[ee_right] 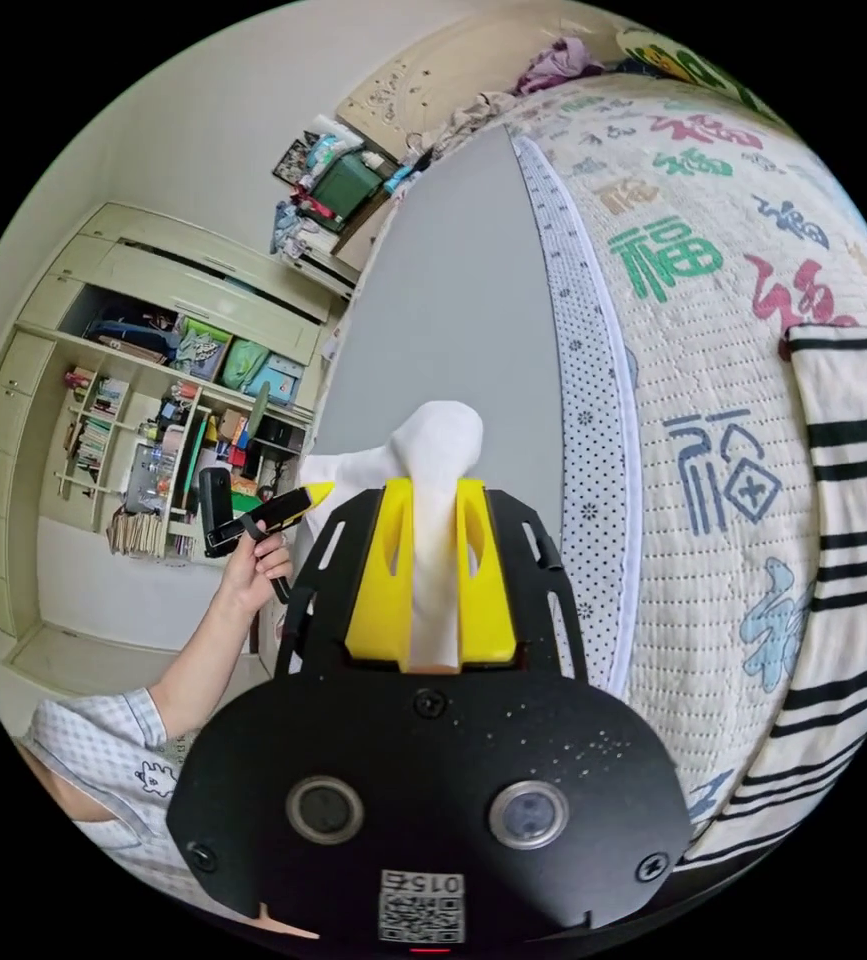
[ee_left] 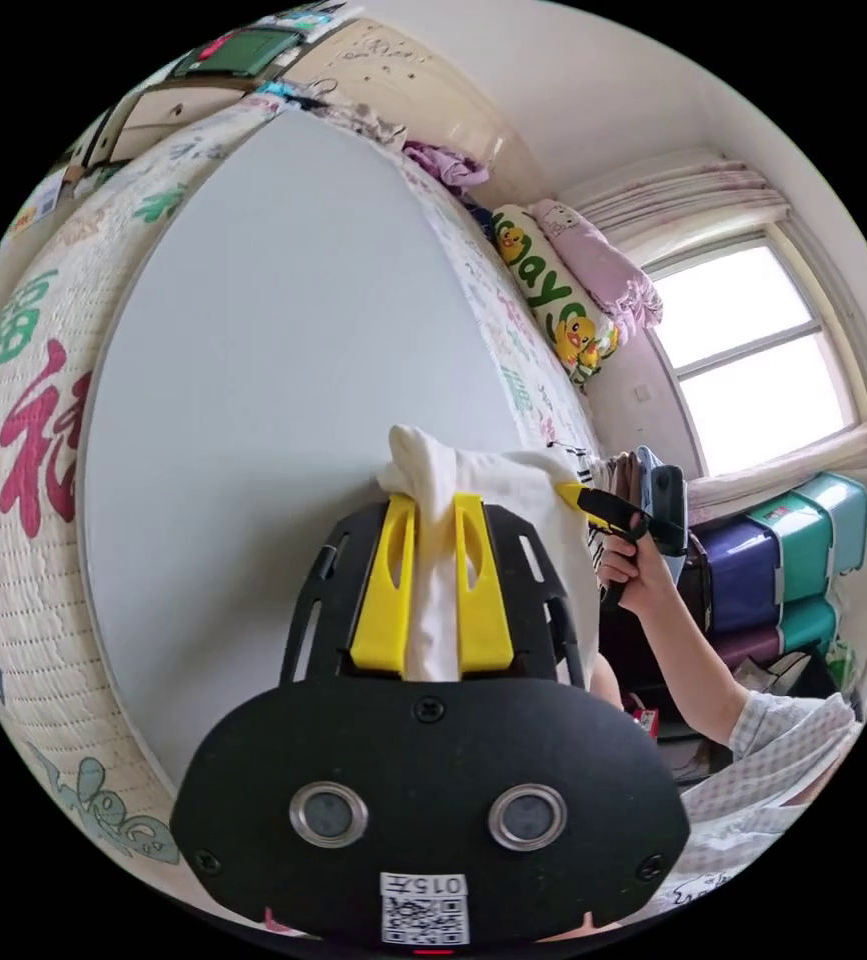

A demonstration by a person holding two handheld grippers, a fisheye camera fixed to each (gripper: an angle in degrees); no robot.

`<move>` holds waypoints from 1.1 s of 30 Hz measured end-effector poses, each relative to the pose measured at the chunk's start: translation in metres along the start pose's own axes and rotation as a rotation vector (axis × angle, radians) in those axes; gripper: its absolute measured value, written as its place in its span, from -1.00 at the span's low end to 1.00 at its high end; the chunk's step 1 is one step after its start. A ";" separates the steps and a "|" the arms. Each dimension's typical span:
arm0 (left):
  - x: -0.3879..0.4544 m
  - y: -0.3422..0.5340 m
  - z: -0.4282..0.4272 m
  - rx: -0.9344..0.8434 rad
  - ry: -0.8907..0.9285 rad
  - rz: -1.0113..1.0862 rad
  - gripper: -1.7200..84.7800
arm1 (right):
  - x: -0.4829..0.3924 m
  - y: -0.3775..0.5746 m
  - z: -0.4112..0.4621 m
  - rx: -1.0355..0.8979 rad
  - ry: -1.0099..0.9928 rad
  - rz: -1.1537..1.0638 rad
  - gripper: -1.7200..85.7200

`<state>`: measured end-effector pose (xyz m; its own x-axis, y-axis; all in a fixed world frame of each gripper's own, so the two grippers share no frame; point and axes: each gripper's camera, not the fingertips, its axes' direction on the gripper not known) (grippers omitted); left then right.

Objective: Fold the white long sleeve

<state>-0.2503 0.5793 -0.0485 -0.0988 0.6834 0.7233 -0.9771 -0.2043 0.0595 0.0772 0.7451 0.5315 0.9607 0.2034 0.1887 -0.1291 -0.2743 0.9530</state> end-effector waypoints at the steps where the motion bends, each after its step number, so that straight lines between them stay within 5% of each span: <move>1: 0.016 0.005 -0.017 0.028 0.017 0.031 -0.82 | -0.012 0.013 -0.015 0.049 -0.002 -0.040 -0.80; 10: 0.197 0.040 -0.159 0.237 0.220 0.417 -0.84 | -0.088 0.154 -0.170 0.424 -0.096 -0.273 -0.81; 18: 0.372 0.054 -0.190 0.242 0.399 0.709 -0.85 | -0.134 0.277 -0.310 0.717 0.063 -0.414 -0.81; 28: 0.589 -0.038 -0.048 -0.015 0.654 0.667 -0.86 | -0.102 0.299 -0.480 0.725 0.487 -0.238 -0.81; 33: 0.680 -0.121 0.061 -0.030 0.511 0.499 -0.83 | -0.044 0.186 -0.548 0.568 0.826 -0.037 -0.79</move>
<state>-0.1879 1.0258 0.4780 -0.6040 0.7579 0.2466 -0.7965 -0.5636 -0.2187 -0.1240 1.2002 0.8299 0.4621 0.7508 0.4720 0.2413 -0.6186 0.7477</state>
